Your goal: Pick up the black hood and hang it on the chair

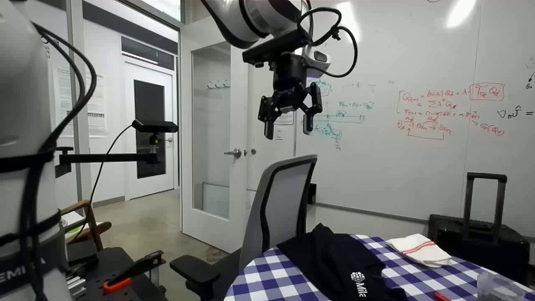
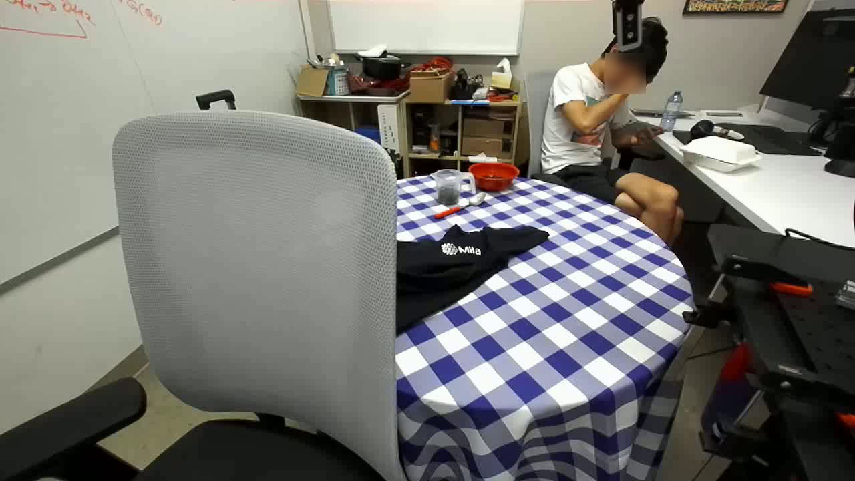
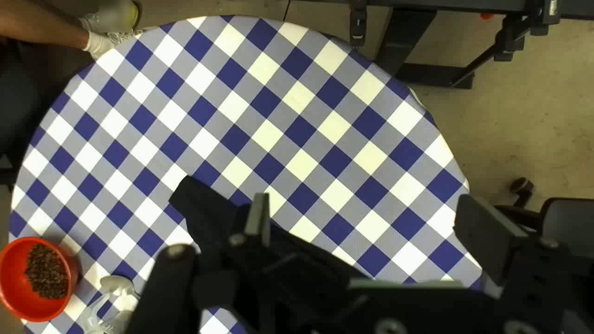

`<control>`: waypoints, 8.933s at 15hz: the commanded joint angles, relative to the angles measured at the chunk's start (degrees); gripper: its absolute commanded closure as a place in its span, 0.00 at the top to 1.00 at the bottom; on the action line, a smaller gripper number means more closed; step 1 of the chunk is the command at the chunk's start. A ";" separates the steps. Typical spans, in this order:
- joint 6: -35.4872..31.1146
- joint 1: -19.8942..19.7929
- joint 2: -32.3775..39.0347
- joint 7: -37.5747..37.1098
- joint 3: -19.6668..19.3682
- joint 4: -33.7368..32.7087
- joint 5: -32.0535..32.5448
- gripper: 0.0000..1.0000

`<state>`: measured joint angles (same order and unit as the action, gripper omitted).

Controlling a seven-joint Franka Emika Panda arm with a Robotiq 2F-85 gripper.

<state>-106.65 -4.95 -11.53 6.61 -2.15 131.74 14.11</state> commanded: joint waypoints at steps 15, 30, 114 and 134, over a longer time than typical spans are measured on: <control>-18.12 -4.22 22.85 6.76 -5.89 -13.31 1.63 1.00; -16.04 -6.88 58.94 25.79 -2.76 -50.78 3.08 1.00; -2.50 -11.40 96.93 48.20 -3.04 -95.39 -2.45 1.00; -8.61 -9.96 97.00 41.14 -3.75 -91.38 -1.16 0.07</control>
<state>-114.01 -15.47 85.48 48.88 -5.34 39.99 12.60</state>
